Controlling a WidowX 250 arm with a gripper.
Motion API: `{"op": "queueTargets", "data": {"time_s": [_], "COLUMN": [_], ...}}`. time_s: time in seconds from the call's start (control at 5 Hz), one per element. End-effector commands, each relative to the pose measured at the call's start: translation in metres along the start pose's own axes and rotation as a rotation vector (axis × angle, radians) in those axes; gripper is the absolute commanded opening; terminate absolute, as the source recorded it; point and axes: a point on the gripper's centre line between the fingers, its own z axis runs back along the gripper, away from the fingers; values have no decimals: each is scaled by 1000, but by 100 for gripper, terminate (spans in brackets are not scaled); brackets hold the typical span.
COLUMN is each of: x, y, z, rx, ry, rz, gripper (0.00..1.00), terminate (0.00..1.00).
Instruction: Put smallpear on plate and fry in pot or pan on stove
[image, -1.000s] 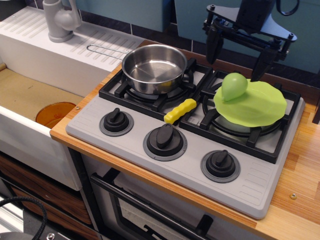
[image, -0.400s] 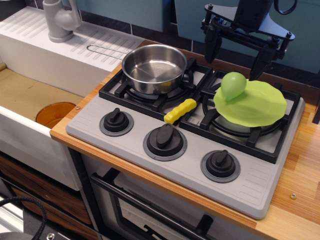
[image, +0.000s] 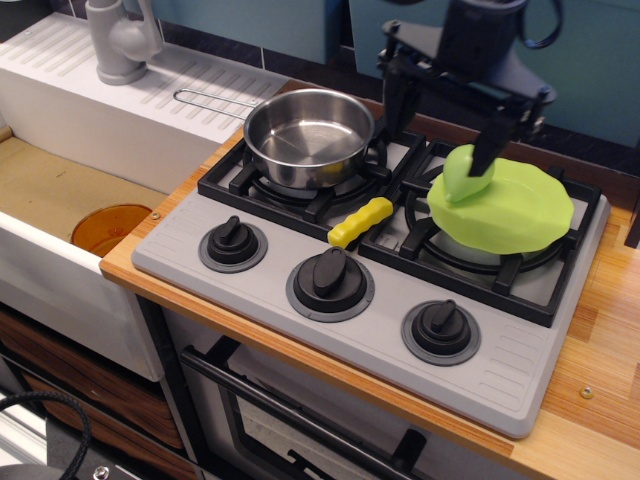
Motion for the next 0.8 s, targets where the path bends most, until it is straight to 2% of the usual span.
{"op": "queueTargets", "data": {"time_s": [0.0,0.6], "x": [7,-13], "y": [23,35], "z": [4,-8], "rx": [8,25], "ry": [-102,-101], "rz": [-12,26], "gripper": [100,100], "terminate": [0,0]}}
